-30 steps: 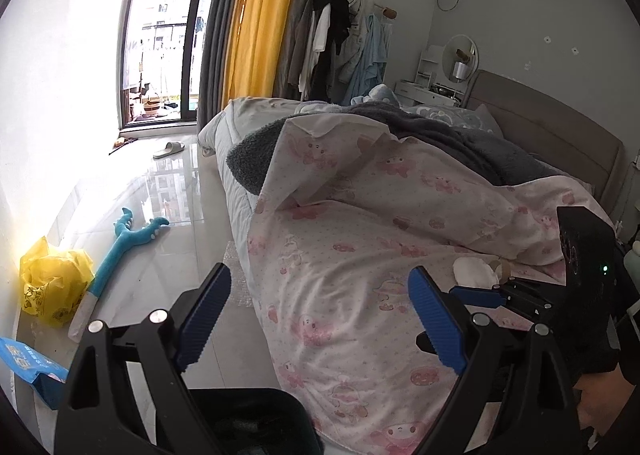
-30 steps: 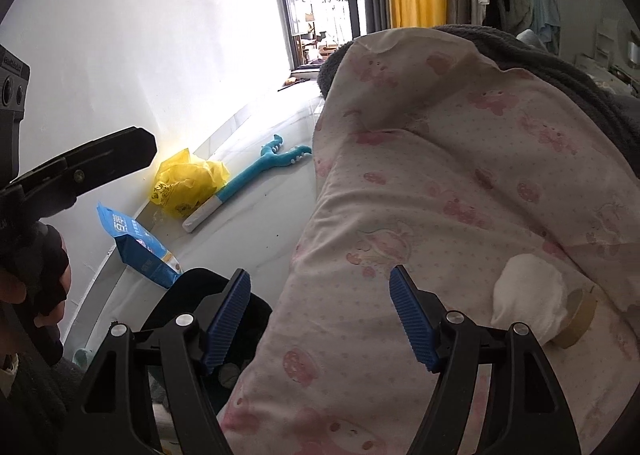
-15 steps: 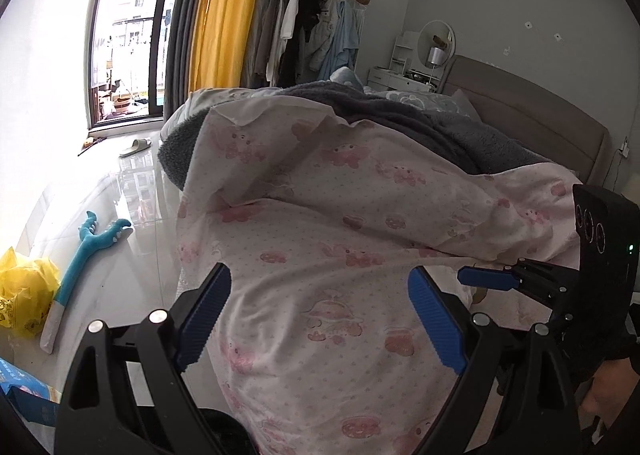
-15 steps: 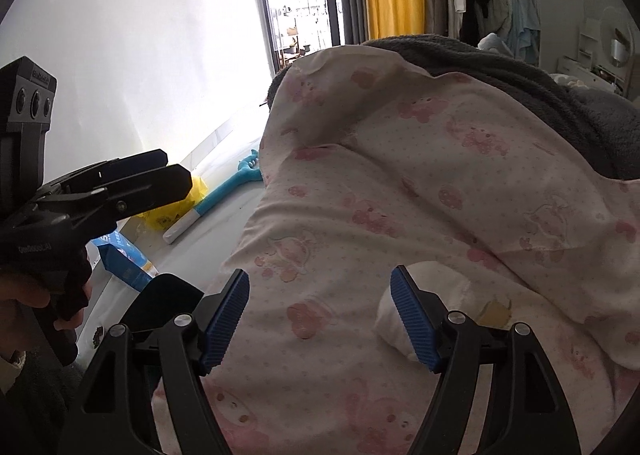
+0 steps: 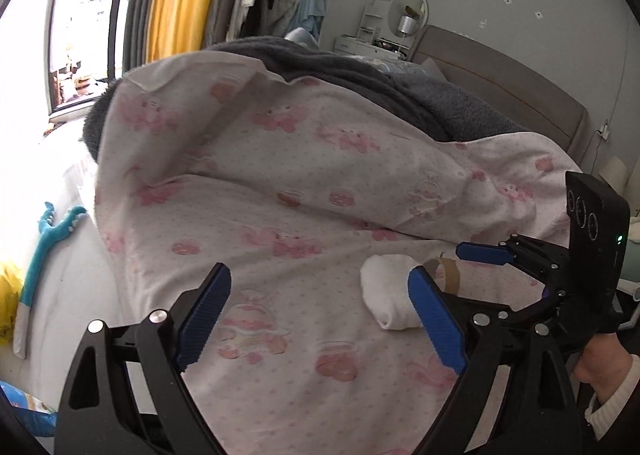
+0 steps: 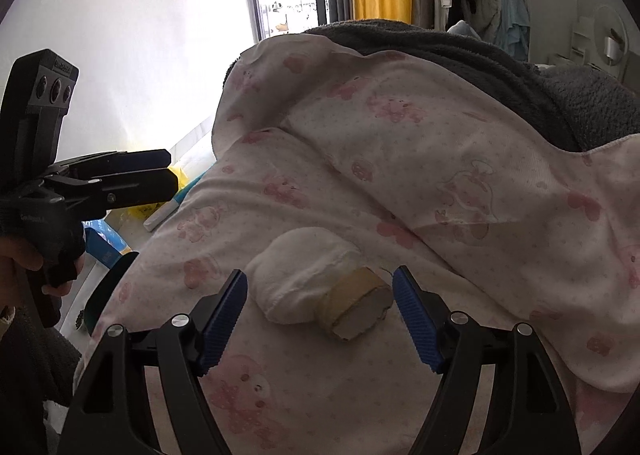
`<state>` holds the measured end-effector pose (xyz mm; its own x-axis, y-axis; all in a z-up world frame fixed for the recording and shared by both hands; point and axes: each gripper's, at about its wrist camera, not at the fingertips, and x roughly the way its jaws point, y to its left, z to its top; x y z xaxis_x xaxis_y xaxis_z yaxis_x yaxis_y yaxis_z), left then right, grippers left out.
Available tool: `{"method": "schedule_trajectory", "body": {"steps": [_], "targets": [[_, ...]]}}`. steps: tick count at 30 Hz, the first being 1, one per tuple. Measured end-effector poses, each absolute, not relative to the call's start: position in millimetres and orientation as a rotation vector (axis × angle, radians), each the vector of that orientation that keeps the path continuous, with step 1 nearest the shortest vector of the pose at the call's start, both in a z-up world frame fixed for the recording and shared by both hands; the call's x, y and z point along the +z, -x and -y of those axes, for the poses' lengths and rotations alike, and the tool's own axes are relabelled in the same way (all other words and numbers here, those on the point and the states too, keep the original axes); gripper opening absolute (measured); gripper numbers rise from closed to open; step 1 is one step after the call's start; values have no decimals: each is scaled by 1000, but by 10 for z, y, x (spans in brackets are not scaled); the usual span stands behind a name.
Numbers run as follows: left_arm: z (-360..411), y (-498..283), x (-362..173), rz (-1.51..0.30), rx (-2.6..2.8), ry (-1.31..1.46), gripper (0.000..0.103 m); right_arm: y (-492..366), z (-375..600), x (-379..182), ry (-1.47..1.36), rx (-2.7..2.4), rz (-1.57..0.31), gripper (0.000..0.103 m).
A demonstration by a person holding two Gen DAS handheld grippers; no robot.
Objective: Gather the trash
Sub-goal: 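Close the left tool on the white tissue ball while the right tool grasps the brown tape core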
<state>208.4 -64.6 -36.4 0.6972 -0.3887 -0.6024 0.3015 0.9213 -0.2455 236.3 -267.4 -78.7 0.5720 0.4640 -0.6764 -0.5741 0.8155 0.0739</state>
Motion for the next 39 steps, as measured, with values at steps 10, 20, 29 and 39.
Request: {"method": "schedule_trajectory", "body": {"steps": [10, 20, 29, 39], "targets": [[951, -2290, -602, -806, -472, 187, 91, -2400, 2816, -928, 230, 625, -763, 84], [1237, -2425, -781, -889, -546, 220, 79, -2455, 2831, -1103, 323, 615, -788, 84], [1367, -2540, -952, -946, -568, 205, 61, -2466, 2845, -1124, 314, 640, -787, 84], [1267, -2519, -835, -882, -555, 216, 46, -2490, 2783, -1134, 317, 628, -795, 84]]}}
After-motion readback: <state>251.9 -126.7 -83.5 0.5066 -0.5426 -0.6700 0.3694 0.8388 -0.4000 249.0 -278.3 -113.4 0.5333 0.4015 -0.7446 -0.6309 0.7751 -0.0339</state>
